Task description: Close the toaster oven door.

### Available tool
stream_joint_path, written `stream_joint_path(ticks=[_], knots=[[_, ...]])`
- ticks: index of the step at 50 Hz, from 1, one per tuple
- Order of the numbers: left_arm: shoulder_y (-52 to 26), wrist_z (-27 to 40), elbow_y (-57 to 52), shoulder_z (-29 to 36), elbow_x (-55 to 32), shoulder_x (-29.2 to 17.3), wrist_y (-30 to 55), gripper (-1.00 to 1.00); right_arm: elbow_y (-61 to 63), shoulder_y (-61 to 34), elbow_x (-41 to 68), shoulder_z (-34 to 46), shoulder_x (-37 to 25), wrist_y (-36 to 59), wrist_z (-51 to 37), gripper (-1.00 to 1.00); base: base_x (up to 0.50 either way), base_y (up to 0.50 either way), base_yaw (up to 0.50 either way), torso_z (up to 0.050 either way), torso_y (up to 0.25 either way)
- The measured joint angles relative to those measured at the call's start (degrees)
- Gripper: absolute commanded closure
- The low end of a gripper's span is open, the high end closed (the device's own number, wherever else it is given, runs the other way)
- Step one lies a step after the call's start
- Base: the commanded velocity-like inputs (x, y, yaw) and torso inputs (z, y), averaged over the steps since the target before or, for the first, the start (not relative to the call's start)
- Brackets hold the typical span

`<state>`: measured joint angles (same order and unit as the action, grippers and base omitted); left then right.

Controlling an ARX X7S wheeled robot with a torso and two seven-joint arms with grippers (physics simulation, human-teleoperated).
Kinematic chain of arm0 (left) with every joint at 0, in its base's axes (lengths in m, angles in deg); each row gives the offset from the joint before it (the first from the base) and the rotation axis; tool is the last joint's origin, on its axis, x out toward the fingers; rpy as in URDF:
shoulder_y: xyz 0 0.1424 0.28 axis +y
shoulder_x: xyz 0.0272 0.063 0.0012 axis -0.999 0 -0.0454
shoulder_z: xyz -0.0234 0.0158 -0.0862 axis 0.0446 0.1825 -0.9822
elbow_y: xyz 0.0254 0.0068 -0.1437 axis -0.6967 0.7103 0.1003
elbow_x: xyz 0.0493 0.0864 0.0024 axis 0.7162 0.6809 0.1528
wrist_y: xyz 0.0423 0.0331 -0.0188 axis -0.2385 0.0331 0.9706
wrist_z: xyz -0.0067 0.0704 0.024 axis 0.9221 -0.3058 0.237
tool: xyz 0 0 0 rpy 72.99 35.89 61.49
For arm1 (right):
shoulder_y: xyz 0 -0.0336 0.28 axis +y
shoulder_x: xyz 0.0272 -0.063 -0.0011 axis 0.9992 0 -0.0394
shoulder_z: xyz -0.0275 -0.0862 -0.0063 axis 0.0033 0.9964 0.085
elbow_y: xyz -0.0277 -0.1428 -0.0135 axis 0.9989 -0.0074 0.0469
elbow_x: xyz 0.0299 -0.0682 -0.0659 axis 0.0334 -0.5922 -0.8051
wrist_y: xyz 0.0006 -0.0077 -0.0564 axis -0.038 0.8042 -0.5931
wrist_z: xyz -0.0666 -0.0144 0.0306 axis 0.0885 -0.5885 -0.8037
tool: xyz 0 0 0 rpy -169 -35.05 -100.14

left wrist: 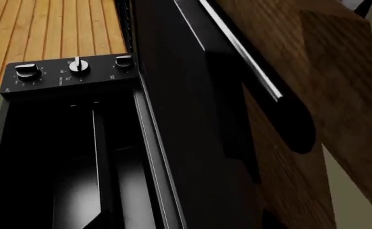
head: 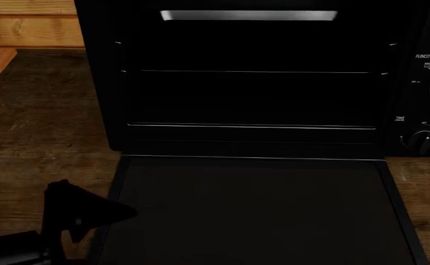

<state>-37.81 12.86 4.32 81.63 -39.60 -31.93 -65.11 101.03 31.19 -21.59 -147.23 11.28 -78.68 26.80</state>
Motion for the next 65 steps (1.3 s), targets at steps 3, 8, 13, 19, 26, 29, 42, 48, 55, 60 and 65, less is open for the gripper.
stream_joint_path(ticks=[3,8,13,19,26,29,42,48,55,60,65], knots=[[0.1,1.2,0.3,-0.1,0.8,0.2,-0.3,-1.00,0.0,1.4,0.0,-1.1,0.0,-0.4,-0.1,-1.00,0.00,0.00,0.00,0.000,0.000],[0.5,3.7,0.5,-0.8,2.1,0.6,-0.4,-1.00,0.0,3.9,-0.1,-3.2,-0.2,-1.2,-0.4,-1.00,0.00,0.00,0.00,0.000,0.000],[0.9,5.8,0.5,-1.5,3.2,0.8,-0.3,-1.00,0.0,6.4,-0.3,-5.0,-0.2,-2.0,-0.7,-1.00,0.00,0.00,0.00,0.000,0.000],[1.6,7.6,0.2,-2.4,3.9,1.0,0.4,-1.00,0.1,8.3,-0.6,-6.4,0.0,-2.8,-0.7,-1.00,0.00,0.00,0.00,0.000,0.000],[2.6,9.3,-0.3,-3.2,4.2,1.0,1.1,-1.00,0.1,9.5,-0.5,-7.5,0.0,-3.2,-0.8,-1.00,0.00,0.00,0.00,0.000,0.000],[3.0,9.9,-0.5,-3.5,4.3,1.0,1.4,-1.00,0.1,9.8,-0.6,-7.8,-0.1,-3.4,-0.9,-1.00,0.00,0.00,0.00,0.000,0.000],[4.5,11.8,-1.6,-4.6,5.0,0.9,2.8,-1.00,0.1,10.8,-0.1,-9.4,-0.4,-3.4,-1.0,-1.00,0.00,0.00,0.00,0.000,0.002],[4.8,13.6,-2.1,-5.5,4.9,1.3,3.6,-1.00,0.1,11.1,0.2,-10.1,-0.4,-3.3,-1.0,-1.00,0.00,0.00,-0.01,0.000,0.002],[5.4,14.7,-2.5,-5.3,5.9,1.2,4.5,-1.00,0.1,11.2,0.6,-10.7,-0.5,-3.1,-1.0,-1.00,0.00,-0.01,-0.01,0.002,0.001],[6.0,15.3,-2.9,-5.3,6.1,1.2,5.4,-1.00,0.1,11.2,1.0,-11.3,-0.6,-2.9,-1.1,-1.00,0.01,-0.01,-0.01,0.000,0.002],[6.4,15.7,-3.3,-5.3,6.3,1.2,6.2,-1.00,0.1,11.3,1.1,-11.6,-0.6,-2.8,-1.0,-1.00,0.01,-0.01,-0.01,0.000,0.002]])
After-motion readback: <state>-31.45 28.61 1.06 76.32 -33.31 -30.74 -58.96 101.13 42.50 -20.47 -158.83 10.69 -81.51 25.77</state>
